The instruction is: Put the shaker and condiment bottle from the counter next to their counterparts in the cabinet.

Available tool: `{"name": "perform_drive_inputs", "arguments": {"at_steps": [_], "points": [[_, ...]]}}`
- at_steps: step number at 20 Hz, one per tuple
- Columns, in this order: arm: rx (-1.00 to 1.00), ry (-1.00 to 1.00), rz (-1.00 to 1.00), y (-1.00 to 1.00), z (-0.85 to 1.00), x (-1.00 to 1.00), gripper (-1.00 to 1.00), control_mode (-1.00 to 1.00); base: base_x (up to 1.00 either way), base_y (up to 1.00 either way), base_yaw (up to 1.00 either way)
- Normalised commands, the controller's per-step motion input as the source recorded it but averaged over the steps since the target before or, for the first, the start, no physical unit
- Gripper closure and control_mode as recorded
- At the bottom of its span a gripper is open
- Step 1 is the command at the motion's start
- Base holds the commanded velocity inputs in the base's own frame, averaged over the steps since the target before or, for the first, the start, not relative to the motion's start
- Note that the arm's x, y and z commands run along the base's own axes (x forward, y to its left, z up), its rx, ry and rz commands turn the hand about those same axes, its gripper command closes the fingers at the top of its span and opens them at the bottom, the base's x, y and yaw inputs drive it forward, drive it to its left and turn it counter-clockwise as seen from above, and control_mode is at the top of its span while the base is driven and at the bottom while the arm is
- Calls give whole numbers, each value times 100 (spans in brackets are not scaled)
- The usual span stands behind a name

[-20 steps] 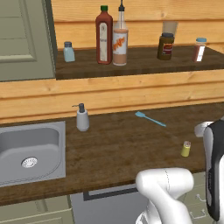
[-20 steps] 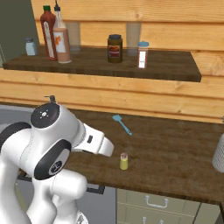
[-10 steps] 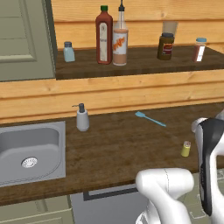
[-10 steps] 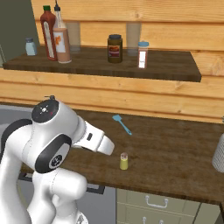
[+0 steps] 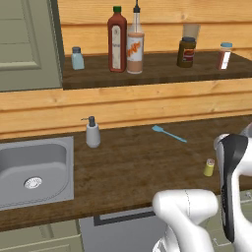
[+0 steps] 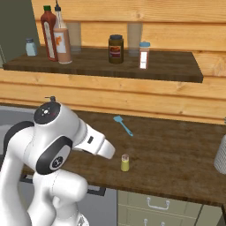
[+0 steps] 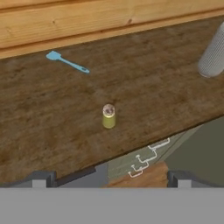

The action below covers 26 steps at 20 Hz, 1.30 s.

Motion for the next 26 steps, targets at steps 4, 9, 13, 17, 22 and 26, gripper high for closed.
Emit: {"name": "perform_drive_inputs", "arguments": {"at_steps": [4, 9, 13, 17, 22, 26], "points": [[0, 0, 0, 0, -13, 7, -100, -100, 0, 0, 0], [0, -1, 0, 0, -12, 17, -100, -100, 0, 0, 0], [0, -2, 0, 0, -11, 22, -100, -100, 0, 0, 0], [0, -1, 0, 0, -13, 20, -100, -100, 0, 0, 0], [0, -1, 0, -4, -23, 26, -100, -100, 0, 0, 0], [0, -1, 0, -8, -28, 23, -100, -100, 0, 0, 0]]}}
